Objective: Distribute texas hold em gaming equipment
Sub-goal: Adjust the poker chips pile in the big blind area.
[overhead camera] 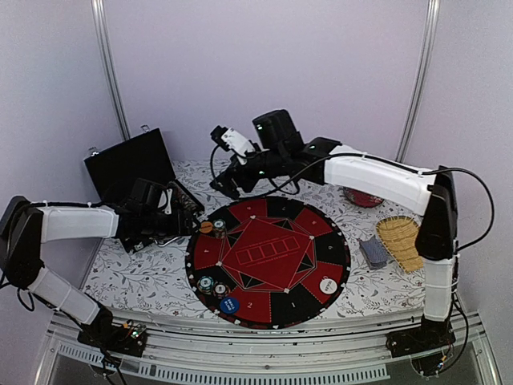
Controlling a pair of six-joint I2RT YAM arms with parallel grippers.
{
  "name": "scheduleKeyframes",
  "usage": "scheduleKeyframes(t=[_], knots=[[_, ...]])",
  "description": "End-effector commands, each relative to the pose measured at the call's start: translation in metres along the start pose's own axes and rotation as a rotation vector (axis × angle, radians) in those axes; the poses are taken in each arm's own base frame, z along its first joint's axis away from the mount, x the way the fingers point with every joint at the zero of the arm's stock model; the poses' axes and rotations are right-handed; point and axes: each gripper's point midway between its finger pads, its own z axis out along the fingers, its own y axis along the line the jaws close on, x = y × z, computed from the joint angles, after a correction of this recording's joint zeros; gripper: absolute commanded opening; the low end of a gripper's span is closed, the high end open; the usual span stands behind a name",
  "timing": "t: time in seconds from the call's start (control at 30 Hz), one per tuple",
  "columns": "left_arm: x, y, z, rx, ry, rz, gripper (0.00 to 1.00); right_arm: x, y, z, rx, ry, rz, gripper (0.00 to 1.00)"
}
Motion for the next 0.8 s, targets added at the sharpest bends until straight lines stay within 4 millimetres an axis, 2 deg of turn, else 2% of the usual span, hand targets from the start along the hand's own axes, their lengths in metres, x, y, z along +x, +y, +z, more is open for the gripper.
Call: scheduleKeyframes(t=[0.0, 0.07, 0.17, 0.3, 0.4, 0.53, 0.77], knots=[[-0.007, -0.048, -0.005, 0.099, 0.012, 0.231, 0.92, 0.023, -0.036, -0.041, 0.061, 0.036, 0.103, 0.99], [-0.011, -0.055, -0.002, 0.079, 0.015, 0.288, 0.97, 0.042, -0.05, -0.058, 0.107, 0.067, 0.137, 0.99], [-0.024, -0.06, 0.004, 0.036, 0.016, 0.366, 0.98, 0.068, -0.063, -0.078, 0.156, 0.112, 0.174, 0.99], [-0.024, -0.063, 0.026, -0.021, 0.092, 0.489, 0.98, 0.095, -0.075, -0.1, 0.216, 0.153, 0.209, 0.99], [-0.013, -0.061, 0.042, -0.05, 0.176, 0.557, 0.98, 0.113, -0.083, -0.111, 0.244, 0.177, 0.244, 0.99], [0.0, -0.056, 0.059, -0.068, 0.246, 0.584, 0.98, 0.133, -0.086, -0.117, 0.262, 0.203, 0.278, 0.99], [0.008, -0.065, 0.071, -0.035, 0.254, 0.588, 0.98, 0.144, -0.085, -0.114, 0.257, 0.222, 0.304, 0.99]])
